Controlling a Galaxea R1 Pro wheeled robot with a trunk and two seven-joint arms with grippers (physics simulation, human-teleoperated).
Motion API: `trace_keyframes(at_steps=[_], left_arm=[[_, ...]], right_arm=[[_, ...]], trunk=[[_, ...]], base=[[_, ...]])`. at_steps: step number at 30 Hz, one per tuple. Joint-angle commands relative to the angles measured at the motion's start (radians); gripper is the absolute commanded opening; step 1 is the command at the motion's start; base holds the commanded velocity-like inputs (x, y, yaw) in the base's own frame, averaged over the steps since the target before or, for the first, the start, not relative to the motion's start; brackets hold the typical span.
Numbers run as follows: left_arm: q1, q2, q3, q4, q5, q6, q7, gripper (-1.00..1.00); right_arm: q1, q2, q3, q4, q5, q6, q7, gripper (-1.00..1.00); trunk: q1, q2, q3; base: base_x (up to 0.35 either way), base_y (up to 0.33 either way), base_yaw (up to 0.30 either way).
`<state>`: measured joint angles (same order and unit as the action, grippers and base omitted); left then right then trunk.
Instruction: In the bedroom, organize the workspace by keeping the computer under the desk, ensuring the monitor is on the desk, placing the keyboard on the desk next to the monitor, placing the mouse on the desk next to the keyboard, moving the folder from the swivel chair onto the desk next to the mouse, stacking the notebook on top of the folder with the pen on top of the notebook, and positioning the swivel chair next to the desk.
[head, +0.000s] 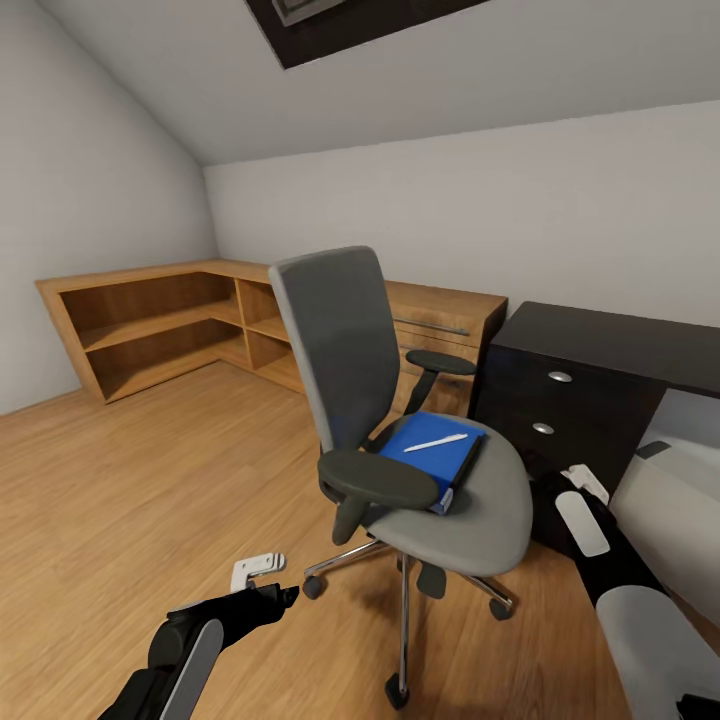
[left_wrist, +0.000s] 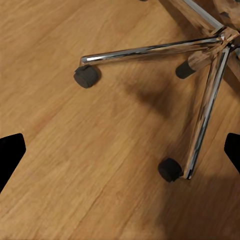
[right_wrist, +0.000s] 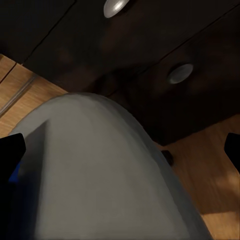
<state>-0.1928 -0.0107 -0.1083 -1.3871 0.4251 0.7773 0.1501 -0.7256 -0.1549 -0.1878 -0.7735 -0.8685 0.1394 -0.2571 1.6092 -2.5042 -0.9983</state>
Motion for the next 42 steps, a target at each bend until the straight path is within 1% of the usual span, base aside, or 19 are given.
trace_keyframes(at_steps=[1, 4, 18, 22, 25, 28, 36, 42], left_arm=[[-0.001, 0.000, -0.001, -0.001, 0.011, 0.003, 0.010, 1.00], [-0.001, 0.000, -0.001, -0.001, 0.011, 0.003, 0.009, 1.00], [-0.001, 0.000, 0.000, -0.001, 0.011, 0.003, 0.009, 1.00], [-0.001, 0.000, 0.001, -0.001, 0.011, 0.003, 0.009, 1.00], [-0.001, 0.001, 0.001, -0.001, 0.011, 0.003, 0.009, 1.00], [-0.001, 0.000, 0.001, -0.001, 0.011, 0.003, 0.009, 1.00], [-0.001, 0.001, 0.001, -0.001, 0.011, 0.003, 0.009, 1.00], [-0.001, 0.001, 0.001, -0.003, 0.011, 0.003, 0.008, 1.00]], right_arm=[[0.000, 0.000, -0.001, -0.002, -0.006, 0.005, -0.005, 1.00], [0.000, 0.000, -0.001, -0.002, -0.006, 0.006, -0.005, 1.00], [0.001, 0.001, 0.000, 0.000, -0.006, 0.005, -0.005, 1.00], [0.001, 0.002, 0.001, 0.002, -0.008, 0.005, -0.005, 1.00], [0.002, 0.008, 0.001, 0.006, -0.009, 0.006, -0.004, 1.00], [0.002, 0.019, 0.001, 0.007, -0.009, 0.005, -0.004, 1.00], [0.006, 0.061, 0.002, 0.008, -0.006, 0.005, -0.004, 1.00], [0.012, 0.073, 0.003, 0.009, -0.006, 0.005, -0.004, 1.00]], trunk=[[0.000, 0.000, -0.001], [0.000, 0.000, -0.001], [0.000, 0.000, -0.001], [0.000, 0.000, -0.001], [0.000, 0.000, -0.001], [0.000, 0.000, -0.001], [0.000, 0.000, -0.001], [0.000, 0.000, -0.001]], base=[[-0.049, 0.000, 0.000], [-0.141, 0.000, 0.000], [-0.325, 0.000, 0.000], [-0.158, 0.000, 0.000], [-0.027, 0.000, 0.000], [-0.011, 0.000, 0.000], [-0.003, 0.000, 0.000], [0.000, 0.000, 0.000]])
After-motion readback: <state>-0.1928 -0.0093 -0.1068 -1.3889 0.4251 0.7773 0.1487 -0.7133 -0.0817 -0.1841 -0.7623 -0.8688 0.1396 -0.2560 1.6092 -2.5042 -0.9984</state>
